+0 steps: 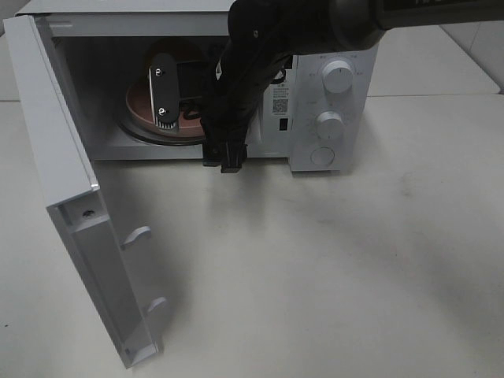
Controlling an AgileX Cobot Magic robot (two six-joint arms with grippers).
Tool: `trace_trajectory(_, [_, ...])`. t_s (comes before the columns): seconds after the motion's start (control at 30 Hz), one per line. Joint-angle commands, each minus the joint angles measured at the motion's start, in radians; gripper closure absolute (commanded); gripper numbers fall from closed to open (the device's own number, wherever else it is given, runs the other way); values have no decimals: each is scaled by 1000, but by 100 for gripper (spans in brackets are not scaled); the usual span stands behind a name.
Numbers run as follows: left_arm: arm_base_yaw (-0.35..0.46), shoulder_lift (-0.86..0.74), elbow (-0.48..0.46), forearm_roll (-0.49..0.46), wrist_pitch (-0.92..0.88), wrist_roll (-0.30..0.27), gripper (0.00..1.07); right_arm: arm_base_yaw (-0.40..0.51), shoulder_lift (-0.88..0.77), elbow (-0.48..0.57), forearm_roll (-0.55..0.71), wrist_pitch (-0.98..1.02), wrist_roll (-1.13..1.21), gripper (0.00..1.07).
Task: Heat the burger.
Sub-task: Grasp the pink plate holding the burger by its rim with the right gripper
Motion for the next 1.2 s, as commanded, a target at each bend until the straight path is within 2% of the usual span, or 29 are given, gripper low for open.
trace_trajectory(0.03, [4, -21, 2, -1, -11, -3, 9, -9, 29, -39, -5, -4, 9, 24])
trace_trajectory(0.4, [4, -21, 2, -1, -11, -3, 9, -10, 148, -201, -27, 32, 17, 26])
trace_trajectory(0.6, [4, -21, 2, -1, -11, -3, 9, -23, 227, -330, -31, 37, 65, 26])
trace_trajectory(0.9, [4, -21, 2, -1, -11, -3, 9, -33, 274, -381, -48, 33, 65, 27])
trace_trajectory(1.0, [4, -21, 2, -1, -11, -3, 9, -33, 283, -381, -43, 38, 65, 32])
trace_trajectory(1.07, [4, -21, 2, -1, -11, -3, 9, -33, 294, -381, -40, 38, 65, 44])
trace_trajectory(1.1, [4, -21, 2, -1, -11, -3, 9, -33, 294, -381, -40, 38, 65, 44])
trace_trajectory(1.13, [4, -21, 2, -1, -11, -3, 9, -33, 297, -381, -36, 38, 65, 59])
trace_trajectory(1.17, [4, -21, 2, -1, -11, -3, 9, -33, 297, -381, -36, 38, 65, 59])
trace_trajectory(1.2, [4, -21, 2, -1, -11, -3, 9, -33, 298, -381, -23, 38, 65, 75])
